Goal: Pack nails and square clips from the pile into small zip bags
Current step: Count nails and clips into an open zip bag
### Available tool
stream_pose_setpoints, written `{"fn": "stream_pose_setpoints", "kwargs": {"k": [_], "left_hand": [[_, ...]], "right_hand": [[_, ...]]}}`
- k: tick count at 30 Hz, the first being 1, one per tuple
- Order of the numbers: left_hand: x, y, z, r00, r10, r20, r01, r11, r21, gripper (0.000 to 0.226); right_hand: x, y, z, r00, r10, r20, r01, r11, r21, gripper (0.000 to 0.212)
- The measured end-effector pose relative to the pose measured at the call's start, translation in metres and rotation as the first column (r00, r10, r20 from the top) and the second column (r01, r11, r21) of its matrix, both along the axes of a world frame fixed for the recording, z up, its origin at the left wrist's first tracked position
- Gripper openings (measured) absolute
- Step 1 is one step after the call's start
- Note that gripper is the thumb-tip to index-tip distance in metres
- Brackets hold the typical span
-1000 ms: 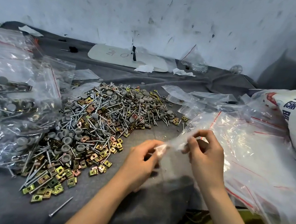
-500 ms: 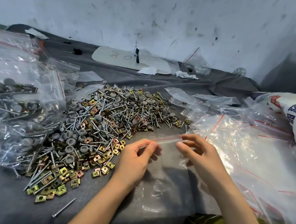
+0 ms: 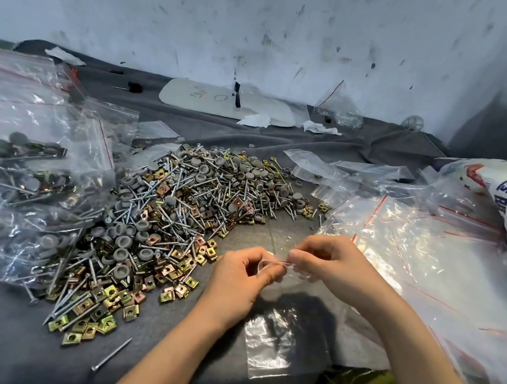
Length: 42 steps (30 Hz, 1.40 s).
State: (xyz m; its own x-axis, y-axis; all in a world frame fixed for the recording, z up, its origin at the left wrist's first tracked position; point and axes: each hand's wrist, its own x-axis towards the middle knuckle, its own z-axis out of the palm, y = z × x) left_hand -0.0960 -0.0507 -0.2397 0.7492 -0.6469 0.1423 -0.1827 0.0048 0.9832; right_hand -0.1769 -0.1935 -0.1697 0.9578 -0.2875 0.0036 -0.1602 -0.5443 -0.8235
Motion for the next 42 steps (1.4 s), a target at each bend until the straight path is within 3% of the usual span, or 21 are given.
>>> {"fn": "stream_pose_setpoints", "kwargs": {"k": [7,13,16,19,23,29,32,34,36,39,42], "left_hand": [[0.0,0.0,0.003,1.0,-0.008,0.03,0.007,0.999,0.035,0.015],[-0.002,0.001,0.007,0.996,-0.008,0.089,0.007,1.0,0.007,0.012],[-0.006,0.003,0.01,0.992,-0.038,0.12,0.043,0.998,-0.04,0.033],[-0.009,0.004,0.01,0.995,-0.082,0.053,0.084,0.996,-0.04,0.014],[-0.005,0.004,0.011,0.968,-0.068,0.241,0.053,0.996,0.069,0.014],[0.003,0.026,0.023,0.972,-0.215,0.096,0.222,0.973,-0.067,0.026],[0.01,0.044,0.029,0.937,-0.344,0.057,0.344,0.939,0.018,0.011],[0.011,0.05,0.028,0.943,-0.325,0.075,0.319,0.944,0.08,0.005],[0.01,0.053,0.024,0.963,-0.267,0.03,0.266,0.963,0.053,0.004],[0.009,0.052,0.016,0.982,-0.187,-0.016,0.188,0.982,0.028,0.017],[0.009,0.049,0.014,0.968,-0.087,0.236,0.072,0.995,0.069,0.014]], "right_hand": [[0.004,-0.009,0.002,0.996,0.021,-0.089,-0.017,0.999,0.048,0.031],[0.011,-0.022,0.012,0.938,0.194,-0.288,-0.219,0.974,-0.057,0.022],[0.019,-0.024,0.011,0.903,0.214,-0.372,-0.254,0.965,-0.06,0.021],[0.023,-0.028,0.009,0.866,0.249,-0.433,-0.254,0.966,0.047,0.018],[0.028,-0.03,0.003,0.853,0.289,-0.434,-0.277,0.956,0.092,0.02],[0.031,-0.026,-0.008,0.864,0.348,-0.364,-0.283,0.934,0.22,0.015],[0.039,-0.015,-0.014,0.845,0.359,-0.397,-0.317,0.933,0.169,0.006],[0.048,-0.014,-0.011,0.843,0.348,-0.409,-0.305,0.937,0.17,0.002],[0.061,-0.022,-0.002,0.904,0.251,-0.347,-0.196,0.963,0.185,0.005],[0.092,-0.023,0.007,0.994,-0.093,-0.063,0.098,0.992,0.075,0.007],[0.121,0.0,0.0,0.967,-0.207,0.15,0.236,0.949,-0.21,0.004]]}}
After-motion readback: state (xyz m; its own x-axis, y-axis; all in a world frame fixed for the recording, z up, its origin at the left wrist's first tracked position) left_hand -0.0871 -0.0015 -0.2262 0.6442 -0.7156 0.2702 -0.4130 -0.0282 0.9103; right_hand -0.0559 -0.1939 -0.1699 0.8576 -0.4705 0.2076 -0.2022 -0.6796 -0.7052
